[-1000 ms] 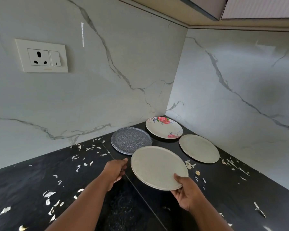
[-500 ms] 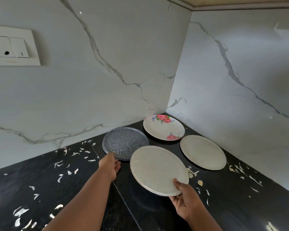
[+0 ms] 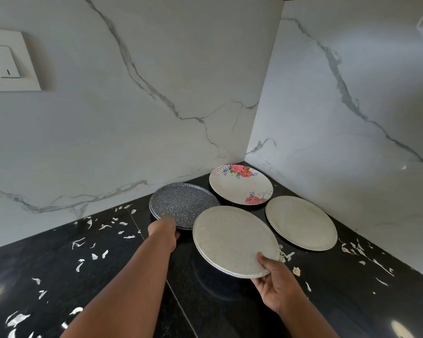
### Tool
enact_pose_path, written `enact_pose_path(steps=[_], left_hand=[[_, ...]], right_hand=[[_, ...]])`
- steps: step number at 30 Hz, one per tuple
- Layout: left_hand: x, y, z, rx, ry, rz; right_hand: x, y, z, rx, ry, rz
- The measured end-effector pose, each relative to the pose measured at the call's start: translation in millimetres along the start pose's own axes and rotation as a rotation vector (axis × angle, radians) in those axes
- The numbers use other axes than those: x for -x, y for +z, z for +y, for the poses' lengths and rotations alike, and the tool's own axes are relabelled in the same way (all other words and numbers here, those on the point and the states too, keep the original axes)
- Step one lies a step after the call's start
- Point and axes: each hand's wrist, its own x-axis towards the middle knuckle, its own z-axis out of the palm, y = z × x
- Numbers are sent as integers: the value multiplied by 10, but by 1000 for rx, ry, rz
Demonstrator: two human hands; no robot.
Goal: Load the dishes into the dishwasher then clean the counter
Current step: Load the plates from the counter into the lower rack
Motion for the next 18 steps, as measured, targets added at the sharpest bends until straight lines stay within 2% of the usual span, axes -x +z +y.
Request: enact_pose_path(steps=[3,6,13,18], left_hand=[[5,-43,-28,31,-7,-50],[122,-155,-23,126,-38,-30],[493,-524,-95,157,0,-3],[828,-546,-320,155,38,-160]], right_hand=[[70,-6,-9,4,-7,13],[194,-24,-2,-6,-30,15],[714,-201,26,-20,-71,39],[1193,-559,66,-73,-139,88]])
